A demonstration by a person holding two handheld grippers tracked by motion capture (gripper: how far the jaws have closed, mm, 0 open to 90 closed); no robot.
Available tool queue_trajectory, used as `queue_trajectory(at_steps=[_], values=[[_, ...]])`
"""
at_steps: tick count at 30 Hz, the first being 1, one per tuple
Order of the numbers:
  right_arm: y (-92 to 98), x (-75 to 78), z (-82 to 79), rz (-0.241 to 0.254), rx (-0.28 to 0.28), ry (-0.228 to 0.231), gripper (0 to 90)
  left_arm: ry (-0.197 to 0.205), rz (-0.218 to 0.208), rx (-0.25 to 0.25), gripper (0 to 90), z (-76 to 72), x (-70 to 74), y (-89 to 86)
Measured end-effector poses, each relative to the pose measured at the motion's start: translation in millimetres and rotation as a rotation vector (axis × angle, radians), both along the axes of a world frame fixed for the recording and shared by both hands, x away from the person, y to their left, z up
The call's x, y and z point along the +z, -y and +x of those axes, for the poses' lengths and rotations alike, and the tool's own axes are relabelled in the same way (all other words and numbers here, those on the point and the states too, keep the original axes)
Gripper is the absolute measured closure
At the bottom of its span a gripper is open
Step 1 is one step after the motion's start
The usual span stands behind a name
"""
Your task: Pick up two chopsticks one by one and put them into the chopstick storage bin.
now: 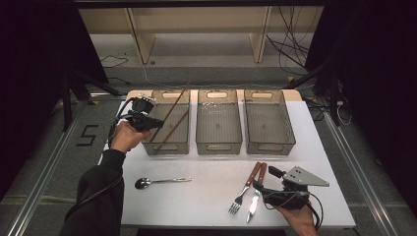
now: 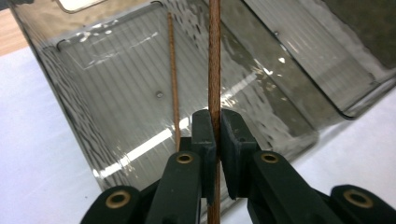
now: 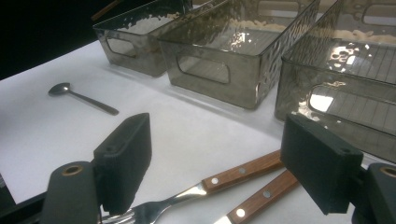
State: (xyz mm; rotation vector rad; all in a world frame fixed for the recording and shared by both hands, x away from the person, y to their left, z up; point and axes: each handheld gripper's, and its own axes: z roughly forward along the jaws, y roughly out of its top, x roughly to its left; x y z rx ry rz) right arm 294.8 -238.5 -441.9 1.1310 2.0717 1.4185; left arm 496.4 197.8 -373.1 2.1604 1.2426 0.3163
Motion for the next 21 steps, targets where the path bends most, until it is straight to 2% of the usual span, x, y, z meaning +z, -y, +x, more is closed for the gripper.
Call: queue_trajectory(at_steps=[9,21], values=[[0.0,-0.3,0.4,0.004,0.0,-0.004,25.5,0.001,0.008,0.029,84.2,13.9,-5.1,-6.1],[0.0,-0.4,0.1,0.005,0.001,-0.004,25.5,0.0,0.031,0.054,84.1,21.0,-15.6,-7.5]])
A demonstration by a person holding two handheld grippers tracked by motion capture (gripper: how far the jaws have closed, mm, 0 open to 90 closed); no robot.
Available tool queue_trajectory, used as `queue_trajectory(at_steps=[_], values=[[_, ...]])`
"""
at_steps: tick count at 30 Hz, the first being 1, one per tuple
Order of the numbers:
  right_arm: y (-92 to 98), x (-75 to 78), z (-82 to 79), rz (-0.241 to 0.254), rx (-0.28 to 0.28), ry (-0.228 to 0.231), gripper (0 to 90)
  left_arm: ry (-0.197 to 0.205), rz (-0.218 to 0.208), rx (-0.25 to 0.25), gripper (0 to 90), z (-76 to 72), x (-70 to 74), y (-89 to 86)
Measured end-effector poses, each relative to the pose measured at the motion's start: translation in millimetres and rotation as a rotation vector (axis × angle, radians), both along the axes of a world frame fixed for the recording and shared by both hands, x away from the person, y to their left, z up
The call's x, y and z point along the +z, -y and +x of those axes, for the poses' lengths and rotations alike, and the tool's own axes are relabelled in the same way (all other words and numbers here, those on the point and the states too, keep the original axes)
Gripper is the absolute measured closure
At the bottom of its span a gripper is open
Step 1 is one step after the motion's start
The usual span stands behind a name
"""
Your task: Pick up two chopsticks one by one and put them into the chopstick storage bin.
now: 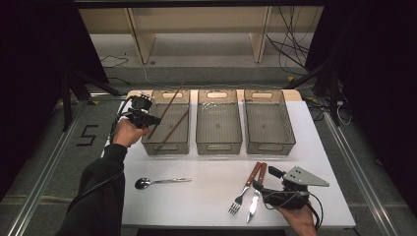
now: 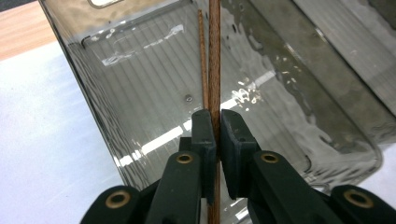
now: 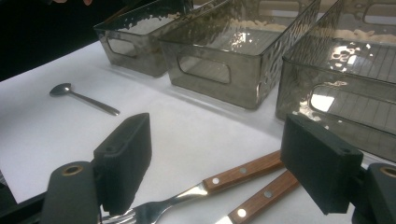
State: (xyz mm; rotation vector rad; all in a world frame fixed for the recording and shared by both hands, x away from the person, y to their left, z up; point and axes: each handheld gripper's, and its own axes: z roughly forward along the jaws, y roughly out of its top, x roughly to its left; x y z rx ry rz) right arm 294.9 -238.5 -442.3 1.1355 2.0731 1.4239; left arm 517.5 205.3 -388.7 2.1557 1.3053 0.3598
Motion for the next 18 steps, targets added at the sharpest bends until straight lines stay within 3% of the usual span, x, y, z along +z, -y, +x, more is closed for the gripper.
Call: queue_trajectory(at_steps=[13,16,18], values=[[0.4,0.1,0.0,0.0,-0.001,0.001,25.5,-0.044,0.022,0.017,82.5,2.4,-14.0,-1.7],[0.2,0.1,0.1,0.0,-0.002,-0.001,25.5,-0.046,-0.003,0.021,69.0,0.6,-10.7,-1.5],[0.1,-0.1,0.2,-0.001,-0.001,0.0,25.5,-0.023,-0.012,0.028,60.3,-2.8,-5.0,0.7]])
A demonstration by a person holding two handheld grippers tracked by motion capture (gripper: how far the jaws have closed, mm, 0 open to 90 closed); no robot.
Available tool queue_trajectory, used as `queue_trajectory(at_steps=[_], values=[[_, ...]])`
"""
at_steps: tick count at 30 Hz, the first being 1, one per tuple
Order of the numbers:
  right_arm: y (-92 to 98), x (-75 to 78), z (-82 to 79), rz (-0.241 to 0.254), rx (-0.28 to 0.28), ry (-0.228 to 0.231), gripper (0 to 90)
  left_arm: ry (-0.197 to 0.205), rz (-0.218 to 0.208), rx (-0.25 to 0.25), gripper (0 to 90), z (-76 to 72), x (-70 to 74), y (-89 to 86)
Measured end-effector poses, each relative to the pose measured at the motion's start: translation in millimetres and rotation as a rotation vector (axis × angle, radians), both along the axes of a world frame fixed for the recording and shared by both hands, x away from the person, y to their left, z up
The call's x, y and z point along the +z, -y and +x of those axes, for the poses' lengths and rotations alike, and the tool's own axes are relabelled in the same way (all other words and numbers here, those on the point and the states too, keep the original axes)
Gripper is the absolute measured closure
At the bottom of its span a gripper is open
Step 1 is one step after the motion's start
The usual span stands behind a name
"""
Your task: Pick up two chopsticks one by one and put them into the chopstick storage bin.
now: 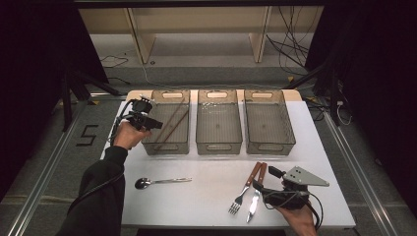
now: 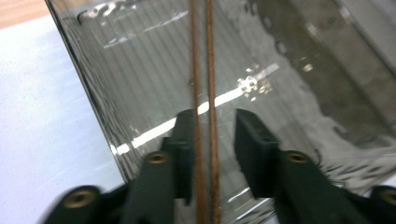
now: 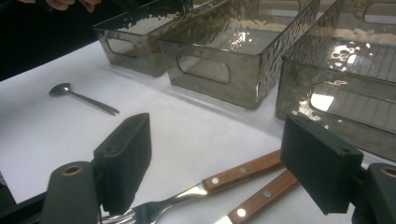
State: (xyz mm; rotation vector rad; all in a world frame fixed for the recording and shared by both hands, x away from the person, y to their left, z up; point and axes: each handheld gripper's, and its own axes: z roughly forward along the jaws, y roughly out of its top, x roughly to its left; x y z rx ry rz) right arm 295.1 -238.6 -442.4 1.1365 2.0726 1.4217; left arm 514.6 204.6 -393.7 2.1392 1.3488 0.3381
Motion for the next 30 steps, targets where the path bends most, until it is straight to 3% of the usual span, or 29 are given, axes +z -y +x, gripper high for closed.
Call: queue_trajectory(at_steps=[2,3,6,17,24,26,29,30], values=[[0.5,0.1,0.0,0.001,0.0,0.001,25.5,0.01,-0.002,-0.014,46.3,-4.6,7.3,2.8],[0.5,0.1,0.0,0.001,0.0,0.001,25.5,0.014,-0.015,-0.039,46.3,-7.3,11.1,4.2],[0.6,0.1,-0.3,0.001,-0.001,0.002,25.5,0.011,-0.045,-0.088,34.1,-17.4,21.3,8.9],[0.4,0.4,-0.6,0.001,0.0,0.005,25.5,0.085,-0.125,-0.224,17.2,-57.9,28.0,17.1],[0.8,0.6,-0.5,0.002,-0.001,0.007,25.5,0.13,-0.118,-0.284,16.2,-82.6,22.5,17.1],[0.4,1.0,-0.6,0.003,0.0,0.006,25.5,0.127,-0.08,-0.304,16.3,-86.4,21.7,18.9],[-0.6,1.9,-1.5,0.001,0.004,0.009,25.5,0.133,-0.072,-0.321,16.3,-95.9,18.4,21.0],[-0.3,2.0,-1.5,0.004,0.005,0.009,25.5,0.131,-0.047,-0.328,16.3,-98.7,16.6,21.3]])
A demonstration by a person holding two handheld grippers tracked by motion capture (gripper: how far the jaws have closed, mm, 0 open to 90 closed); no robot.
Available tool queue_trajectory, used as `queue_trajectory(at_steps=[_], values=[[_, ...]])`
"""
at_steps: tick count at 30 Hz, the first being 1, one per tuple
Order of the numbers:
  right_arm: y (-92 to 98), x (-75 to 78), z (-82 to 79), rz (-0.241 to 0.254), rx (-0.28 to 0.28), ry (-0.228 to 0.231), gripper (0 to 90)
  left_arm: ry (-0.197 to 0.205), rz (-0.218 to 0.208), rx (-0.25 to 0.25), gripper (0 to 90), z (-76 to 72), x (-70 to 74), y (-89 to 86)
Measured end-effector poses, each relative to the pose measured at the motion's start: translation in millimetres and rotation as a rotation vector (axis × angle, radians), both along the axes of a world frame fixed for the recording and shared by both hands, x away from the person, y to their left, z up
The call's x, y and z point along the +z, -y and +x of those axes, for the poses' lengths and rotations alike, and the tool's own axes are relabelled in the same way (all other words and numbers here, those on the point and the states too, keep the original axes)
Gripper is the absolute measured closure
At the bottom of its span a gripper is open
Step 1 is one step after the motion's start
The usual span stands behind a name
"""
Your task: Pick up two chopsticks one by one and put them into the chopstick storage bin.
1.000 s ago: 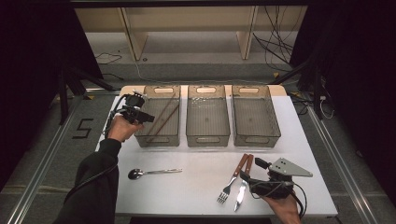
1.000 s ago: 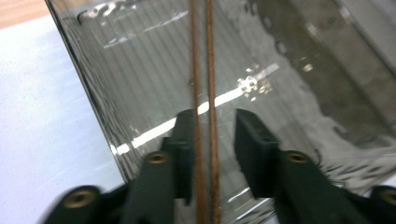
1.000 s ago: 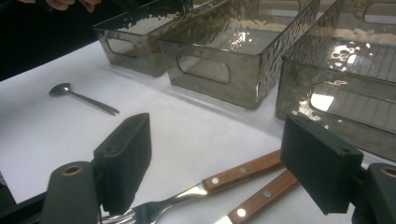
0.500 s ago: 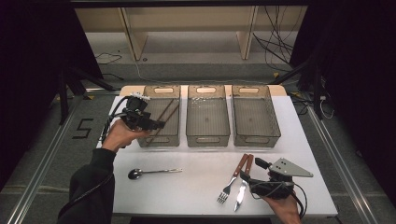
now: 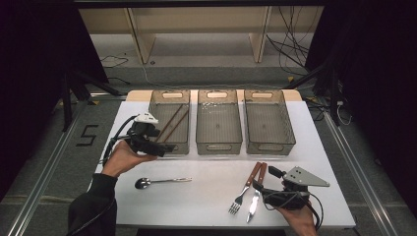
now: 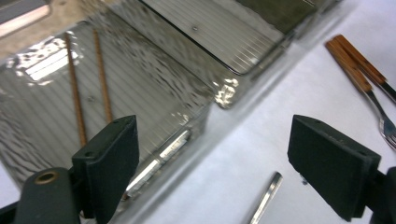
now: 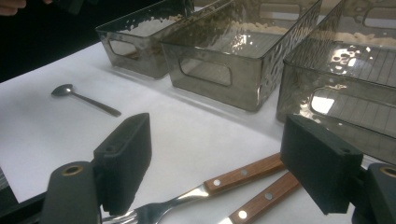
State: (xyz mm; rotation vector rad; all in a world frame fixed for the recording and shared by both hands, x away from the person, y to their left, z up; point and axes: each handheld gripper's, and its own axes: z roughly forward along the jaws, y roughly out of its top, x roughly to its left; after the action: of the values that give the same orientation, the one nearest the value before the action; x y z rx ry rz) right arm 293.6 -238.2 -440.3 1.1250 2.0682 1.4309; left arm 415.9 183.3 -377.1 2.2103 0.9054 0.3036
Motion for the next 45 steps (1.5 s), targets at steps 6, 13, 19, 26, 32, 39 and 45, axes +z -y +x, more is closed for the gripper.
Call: queue_trajectory(at_steps=[6,13,19,26,32,39,45], values=[[0.7,-0.1,0.0,0.0,-0.001,0.003,25.5,-0.009,0.076,-0.009,16.3,-9.7,-10.7,0.7],[1.6,0.1,-0.1,-0.004,-0.003,0.006,25.5,-0.037,0.15,-0.039,16.1,-18.5,-21.0,3.8],[1.6,-0.8,-0.2,-0.005,-0.001,0.001,25.5,-0.072,0.214,-0.075,16.3,-20.9,-27.2,5.4],[3.9,-1.4,-0.1,-0.003,-0.005,0.002,25.5,-0.099,0.266,-0.097,16.5,-20.9,-34.7,9.0],[5.6,-2.2,0.0,0.001,-0.008,-0.001,25.5,-0.11,0.307,-0.105,16.7,-20.3,-39.8,10.3],[4.3,-1.9,-0.1,-0.002,-0.006,-0.001,25.5,-0.146,0.358,-0.113,17.6,-19.6,-50.4,9.9],[2.2,-1.9,0.1,-0.009,-0.003,-0.001,25.5,-0.177,0.415,-0.124,19.2,-18.3,-61.7,8.3]])
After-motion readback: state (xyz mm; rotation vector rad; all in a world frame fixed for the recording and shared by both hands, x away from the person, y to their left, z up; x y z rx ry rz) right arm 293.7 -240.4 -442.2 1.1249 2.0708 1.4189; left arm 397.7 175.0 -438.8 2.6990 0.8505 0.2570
